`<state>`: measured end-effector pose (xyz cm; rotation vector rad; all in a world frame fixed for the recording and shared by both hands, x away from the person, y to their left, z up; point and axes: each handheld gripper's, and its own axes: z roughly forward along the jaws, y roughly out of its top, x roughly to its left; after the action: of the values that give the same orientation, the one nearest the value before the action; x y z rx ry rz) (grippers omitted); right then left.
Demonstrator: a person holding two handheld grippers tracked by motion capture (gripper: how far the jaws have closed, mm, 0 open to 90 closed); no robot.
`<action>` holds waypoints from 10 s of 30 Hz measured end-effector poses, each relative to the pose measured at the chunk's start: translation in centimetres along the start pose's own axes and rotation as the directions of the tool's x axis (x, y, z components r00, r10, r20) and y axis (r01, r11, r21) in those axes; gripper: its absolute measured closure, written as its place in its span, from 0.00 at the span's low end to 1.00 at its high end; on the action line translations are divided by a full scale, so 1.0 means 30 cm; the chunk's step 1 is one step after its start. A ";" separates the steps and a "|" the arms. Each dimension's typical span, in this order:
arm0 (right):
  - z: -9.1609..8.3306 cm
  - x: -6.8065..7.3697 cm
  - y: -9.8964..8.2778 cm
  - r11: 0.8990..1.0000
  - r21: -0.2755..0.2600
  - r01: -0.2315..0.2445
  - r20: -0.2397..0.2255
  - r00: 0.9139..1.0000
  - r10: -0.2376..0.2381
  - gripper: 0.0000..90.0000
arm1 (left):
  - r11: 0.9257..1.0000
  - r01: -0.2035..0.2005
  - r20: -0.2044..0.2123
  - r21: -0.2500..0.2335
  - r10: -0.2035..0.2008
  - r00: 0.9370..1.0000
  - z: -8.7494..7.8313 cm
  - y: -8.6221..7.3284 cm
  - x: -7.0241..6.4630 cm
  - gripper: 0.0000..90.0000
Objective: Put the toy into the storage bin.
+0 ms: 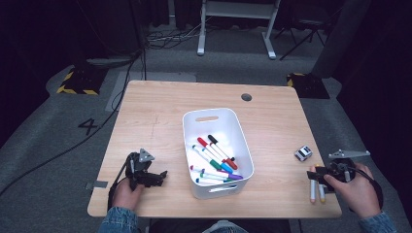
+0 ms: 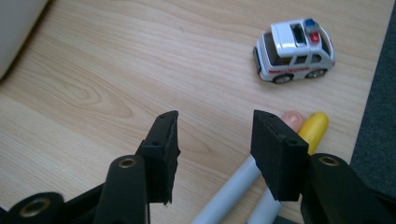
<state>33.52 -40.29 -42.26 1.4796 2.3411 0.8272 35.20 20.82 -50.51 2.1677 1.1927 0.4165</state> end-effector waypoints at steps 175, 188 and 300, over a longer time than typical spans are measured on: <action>0.132 0.678 0.460 0.906 -0.053 0.420 -0.416 0.816 -0.403 0.86 | 1.000 -0.001 0.003 -0.002 0.001 1.000 0.000 -0.001 0.001 0.00; 0.183 0.715 0.448 0.886 0.036 0.463 -0.392 0.822 -0.413 0.86 | 1.000 -0.001 0.003 0.000 0.001 1.000 -0.001 -0.001 0.002 0.00; 0.070 -0.124 -0.085 0.991 0.092 -0.098 0.092 0.992 0.090 0.58 | 1.000 -0.001 0.005 0.002 0.001 1.000 -0.001 0.000 0.002 0.00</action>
<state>34.33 -43.72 -45.78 1.6420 2.2912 0.6648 35.20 20.88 -50.49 2.1701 1.1899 0.4103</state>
